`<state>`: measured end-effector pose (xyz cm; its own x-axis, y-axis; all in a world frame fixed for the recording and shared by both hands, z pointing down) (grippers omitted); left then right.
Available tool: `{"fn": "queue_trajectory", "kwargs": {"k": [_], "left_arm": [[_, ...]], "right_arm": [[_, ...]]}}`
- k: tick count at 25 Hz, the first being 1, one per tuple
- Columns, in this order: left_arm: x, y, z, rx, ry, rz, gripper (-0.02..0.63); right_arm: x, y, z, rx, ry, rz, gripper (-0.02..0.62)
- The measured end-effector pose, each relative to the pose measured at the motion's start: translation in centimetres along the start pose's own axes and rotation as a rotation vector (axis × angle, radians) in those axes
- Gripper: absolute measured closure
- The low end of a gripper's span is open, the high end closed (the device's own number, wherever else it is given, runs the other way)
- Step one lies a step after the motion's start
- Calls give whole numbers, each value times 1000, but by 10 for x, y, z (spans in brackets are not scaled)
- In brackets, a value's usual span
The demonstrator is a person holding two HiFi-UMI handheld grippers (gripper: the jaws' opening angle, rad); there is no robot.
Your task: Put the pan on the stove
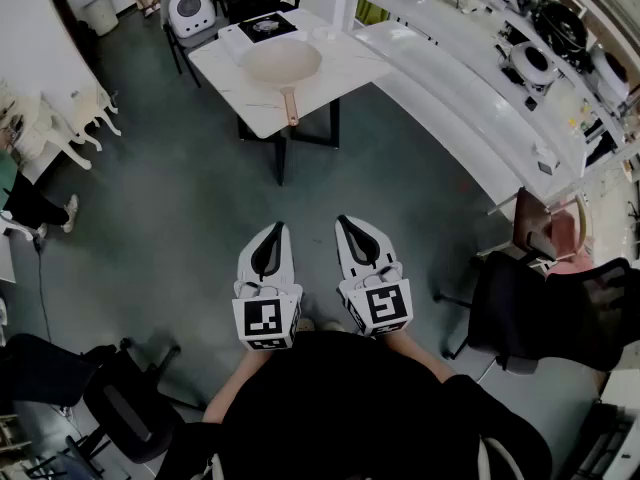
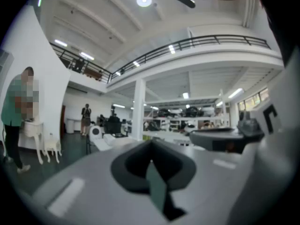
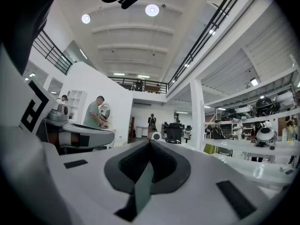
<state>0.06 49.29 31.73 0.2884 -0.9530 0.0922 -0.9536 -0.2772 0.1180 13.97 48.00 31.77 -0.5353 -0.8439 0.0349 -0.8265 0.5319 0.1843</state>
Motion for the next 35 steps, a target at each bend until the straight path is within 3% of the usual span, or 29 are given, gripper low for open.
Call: {"fn": "queue_trajectory", "kwargs": {"k": [10, 19, 26, 35], "left_arm": [[2, 21, -3, 5, -10, -48, 603], [20, 30, -7, -18, -12, -67, 603], [66, 40, -15, -11, 1, -77, 603], [163, 66, -4, -31, -7, -64, 603]], "right_arm": [[9, 18, -2, 22, -19, -47, 575], [28, 13, -10, 36, -20, -23, 574], [71, -9, -28, 42, -15, -9, 574], [163, -65, -28, 18, -37, 32, 574]]}}
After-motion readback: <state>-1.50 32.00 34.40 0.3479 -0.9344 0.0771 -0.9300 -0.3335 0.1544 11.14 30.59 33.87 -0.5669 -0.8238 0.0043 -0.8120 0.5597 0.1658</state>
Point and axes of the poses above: the fingertips, and each gripper's own axes: x forward along the fingers, y to its left, z out of its top, the point moved 5 cm from there along -x, backward along the fingers, and after that the axes turned 6 degrees about -x, right-handed, at the moved point
